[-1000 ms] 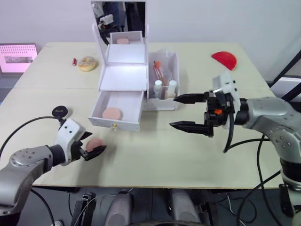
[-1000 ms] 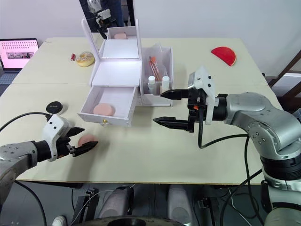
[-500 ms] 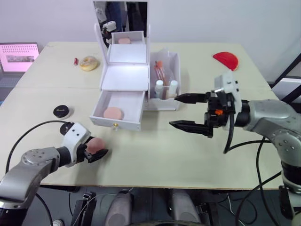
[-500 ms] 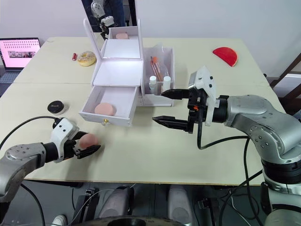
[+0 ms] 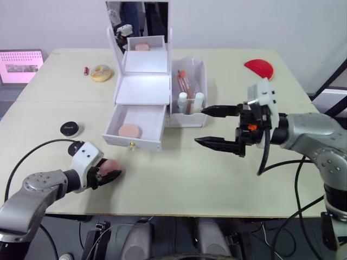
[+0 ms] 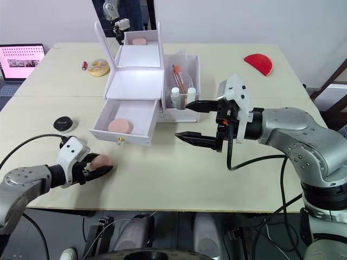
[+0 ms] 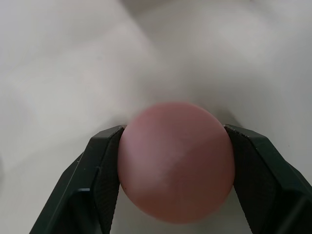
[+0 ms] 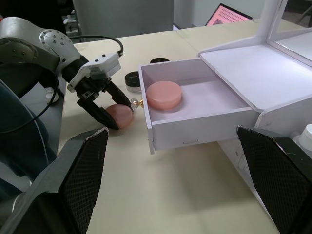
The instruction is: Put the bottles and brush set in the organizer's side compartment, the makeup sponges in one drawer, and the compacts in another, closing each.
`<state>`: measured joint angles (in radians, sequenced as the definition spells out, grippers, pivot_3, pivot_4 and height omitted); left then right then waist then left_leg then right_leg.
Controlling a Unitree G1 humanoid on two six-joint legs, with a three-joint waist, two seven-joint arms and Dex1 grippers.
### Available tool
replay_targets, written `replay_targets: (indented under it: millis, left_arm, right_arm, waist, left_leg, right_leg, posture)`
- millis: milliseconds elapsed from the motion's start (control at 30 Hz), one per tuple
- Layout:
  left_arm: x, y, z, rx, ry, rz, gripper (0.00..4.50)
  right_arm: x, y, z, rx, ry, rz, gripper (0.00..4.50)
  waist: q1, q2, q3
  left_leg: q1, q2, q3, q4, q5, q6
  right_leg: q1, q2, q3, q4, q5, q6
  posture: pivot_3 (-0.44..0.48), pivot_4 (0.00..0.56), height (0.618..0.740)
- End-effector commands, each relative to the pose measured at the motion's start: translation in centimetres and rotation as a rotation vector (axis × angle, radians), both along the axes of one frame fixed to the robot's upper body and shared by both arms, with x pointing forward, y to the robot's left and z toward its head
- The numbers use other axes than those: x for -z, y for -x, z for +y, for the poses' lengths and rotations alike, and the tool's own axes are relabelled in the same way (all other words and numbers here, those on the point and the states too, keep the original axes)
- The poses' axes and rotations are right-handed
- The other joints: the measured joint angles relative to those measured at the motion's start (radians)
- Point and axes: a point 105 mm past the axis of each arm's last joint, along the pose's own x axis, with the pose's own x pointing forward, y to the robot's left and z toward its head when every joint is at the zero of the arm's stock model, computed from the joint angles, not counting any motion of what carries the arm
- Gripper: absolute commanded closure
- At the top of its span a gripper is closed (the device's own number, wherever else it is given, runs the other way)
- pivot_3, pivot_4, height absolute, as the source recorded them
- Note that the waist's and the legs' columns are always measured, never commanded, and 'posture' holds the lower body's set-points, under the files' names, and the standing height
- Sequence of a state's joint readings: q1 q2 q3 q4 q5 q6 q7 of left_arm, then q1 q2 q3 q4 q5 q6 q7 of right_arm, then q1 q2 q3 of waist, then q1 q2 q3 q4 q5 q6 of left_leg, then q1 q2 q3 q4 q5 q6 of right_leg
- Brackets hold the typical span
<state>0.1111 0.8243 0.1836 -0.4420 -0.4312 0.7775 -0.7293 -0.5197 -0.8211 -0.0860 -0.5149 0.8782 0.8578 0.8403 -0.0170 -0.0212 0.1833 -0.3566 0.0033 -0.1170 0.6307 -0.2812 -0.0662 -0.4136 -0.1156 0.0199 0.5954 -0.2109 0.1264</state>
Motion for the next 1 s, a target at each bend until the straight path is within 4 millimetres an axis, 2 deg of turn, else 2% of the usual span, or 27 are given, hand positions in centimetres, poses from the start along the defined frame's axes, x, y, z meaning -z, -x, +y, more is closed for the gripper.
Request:
replay_targets:
  millis: [33, 233, 300, 400, 500, 600, 667, 767, 1000]
  left_arm:
    - [-2.2, 0.5, 0.6, 0.020, 0.007, -0.037, 1.83]
    - [-6.6, 1.8, 2.3, 0.051, -0.005, -0.096, 1.83]
    - [-9.2, 2.0, 2.6, 0.088, 0.001, -0.137, 1.83]
    - [-12.0, 2.3, 2.6, 0.155, 0.009, -0.168, 1.83]
    - [-15.4, 1.8, 2.4, 0.233, -0.004, -0.224, 1.83]
    - [-17.7, 0.4, 1.5, 0.306, -0.025, -0.272, 1.83]
    - [-18.3, -0.3, 1.1, 0.337, -0.025, -0.284, 1.83]
    - [-18.6, -2.3, -1.1, 0.476, 0.004, -0.293, 1.83]
    - [-16.5, -6.2, -4.5, 0.709, -0.009, -0.214, 1.83]
  right_arm:
    - [-1.0, 0.2, 0.2, -0.016, -0.018, -0.051, 0.00]
    - [-1.1, 0.2, 0.3, -0.019, -0.025, -0.053, 0.00]
    - [-1.2, 0.1, 0.3, -0.022, -0.025, -0.055, 0.00]
    - [-1.2, 0.1, 0.3, -0.030, -0.022, -0.054, 0.00]
    - [-1.4, 0.2, 0.3, -0.042, -0.015, -0.056, 0.00]
    - [-2.1, 0.3, 0.3, -0.056, -0.020, -0.066, 0.00]
    - [-2.2, 0.4, 0.3, -0.063, -0.017, -0.067, 0.00]
    - [-2.4, 0.4, 0.2, -0.066, 0.001, -0.081, 0.00]
    - [-2.3, 0.5, 0.7, -0.054, 0.011, -0.097, 0.00]
  waist:
    - [0.000, 0.000, 0.000]
    - [0.003, -0.001, 0.001]
    - [0.004, -0.001, 0.001]
    - [0.003, -0.002, 0.002]
    - [0.002, -0.003, 0.002]
    - [0.001, -0.003, 0.002]
    - [0.000, -0.002, 0.002]
    - [0.003, -0.002, 0.002]
    - [-0.002, -0.002, 0.002]
  left_leg:
    - [-0.001, 0.000, 0.000, 0.000, 0.000, 0.000]
    - [-0.004, 0.000, 0.000, 0.000, 0.000, 0.000]
    - [-0.004, 0.000, 0.000, 0.000, 0.000, 0.000]
    - [-0.006, 0.000, 0.000, 0.000, 0.000, 0.000]
    - [-0.009, 0.000, 0.000, 0.001, 0.000, 0.000]
    - [-0.012, 0.000, 0.000, 0.000, 0.000, 0.000]
    - [-0.013, 0.000, 0.000, 0.000, 0.000, 0.000]
    - [-0.013, 0.000, 0.000, 0.000, 0.000, 0.000]
    - [-0.015, 0.000, 0.000, 0.001, 0.001, -0.001]
  right_leg:
    - [0.000, 0.000, 0.000, 0.000, 0.000, 0.000]
    - [-0.004, 0.000, 0.000, 0.000, 0.000, 0.000]
    - [-0.004, 0.000, 0.000, 0.000, 0.000, 0.000]
    - [-0.006, 0.000, 0.000, 0.000, 0.000, 0.000]
    - [-0.009, 0.000, -0.001, 0.001, 0.000, -0.001]
    - [-0.012, 0.000, 0.000, 0.001, 0.001, -0.001]
    - [-0.012, 0.000, 0.000, 0.001, 0.001, 0.000]
    - [-0.013, 0.000, -0.001, 0.000, 0.001, 0.000]
    - [-0.013, 0.001, 0.000, 0.000, 0.002, 0.001]
  posture:
    - [0.000, 0.150, 0.739]
    - [0.000, 0.150, 0.739]
    - [0.000, 0.150, 0.739]
    - [0.000, 0.150, 0.739]
    - [0.000, 0.150, 0.739]
    - [0.000, 0.150, 0.739]
    - [0.000, 0.150, 0.739]
    - [0.000, 0.150, 0.739]
    - [0.000, 0.150, 0.739]
